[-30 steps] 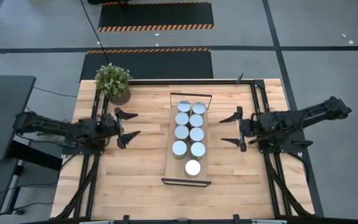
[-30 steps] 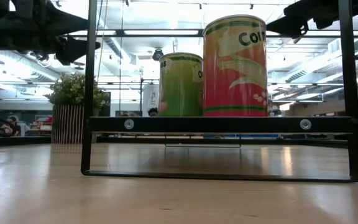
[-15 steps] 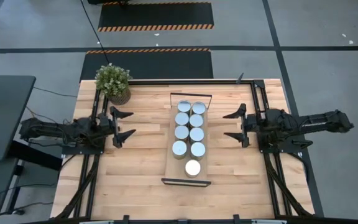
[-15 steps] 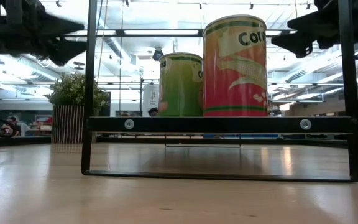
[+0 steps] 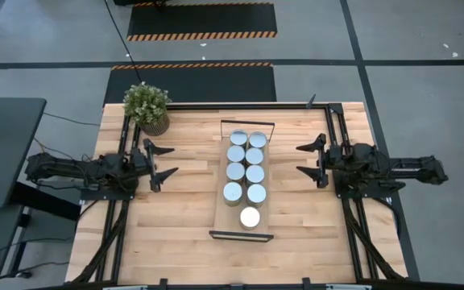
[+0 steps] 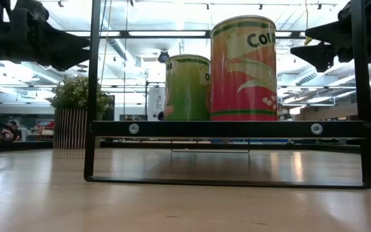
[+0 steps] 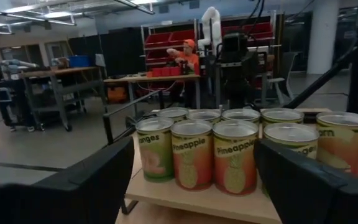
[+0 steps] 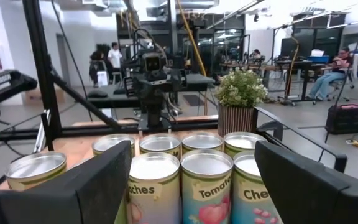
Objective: Pick and place cans onto a shelf
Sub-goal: Return to Home Position
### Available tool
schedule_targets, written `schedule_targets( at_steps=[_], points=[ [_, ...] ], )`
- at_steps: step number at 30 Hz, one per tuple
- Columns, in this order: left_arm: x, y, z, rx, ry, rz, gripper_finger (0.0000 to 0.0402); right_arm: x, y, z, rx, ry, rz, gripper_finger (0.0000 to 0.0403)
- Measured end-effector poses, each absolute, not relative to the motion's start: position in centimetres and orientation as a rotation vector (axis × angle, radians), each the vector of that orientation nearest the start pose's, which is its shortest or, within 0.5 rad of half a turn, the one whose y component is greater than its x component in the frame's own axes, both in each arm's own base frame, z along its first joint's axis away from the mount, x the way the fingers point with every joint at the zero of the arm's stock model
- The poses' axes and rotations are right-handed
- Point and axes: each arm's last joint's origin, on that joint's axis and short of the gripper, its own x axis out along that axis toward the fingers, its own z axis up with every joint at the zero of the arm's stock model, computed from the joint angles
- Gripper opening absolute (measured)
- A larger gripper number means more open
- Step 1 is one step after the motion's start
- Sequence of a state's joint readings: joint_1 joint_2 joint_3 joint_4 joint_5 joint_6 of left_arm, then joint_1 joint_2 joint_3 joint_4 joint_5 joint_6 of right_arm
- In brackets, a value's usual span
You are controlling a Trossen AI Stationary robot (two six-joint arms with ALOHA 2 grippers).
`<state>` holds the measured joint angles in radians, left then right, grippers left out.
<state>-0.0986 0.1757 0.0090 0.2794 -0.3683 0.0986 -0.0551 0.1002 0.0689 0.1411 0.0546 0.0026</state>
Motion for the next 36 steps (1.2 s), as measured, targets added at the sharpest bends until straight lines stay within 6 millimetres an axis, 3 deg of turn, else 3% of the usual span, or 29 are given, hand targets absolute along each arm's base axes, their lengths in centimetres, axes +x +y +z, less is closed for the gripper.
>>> schedule_targets(
  at_steps=[7, 21, 36],
  points=[
    [10.6, 0.1, 17.8, 0.215, -0.068, 0.328, 0.0334, 9.6, -0.8, 18.1, 0.027, -0.157, -0.126, 0.0348],
    [10.6, 0.1, 17.8, 0.217, -0.067, 0.328, 0.0334, 9.4, -1.2, 18.7, 0.038, -0.228, -0.272, 0.0348],
    [10.6, 0.1, 17.8, 0.217, -0.068, 0.328, 0.0334, 9.4, -1.2, 18.7, 0.031, -0.226, -0.273, 0.0348]
  ],
)
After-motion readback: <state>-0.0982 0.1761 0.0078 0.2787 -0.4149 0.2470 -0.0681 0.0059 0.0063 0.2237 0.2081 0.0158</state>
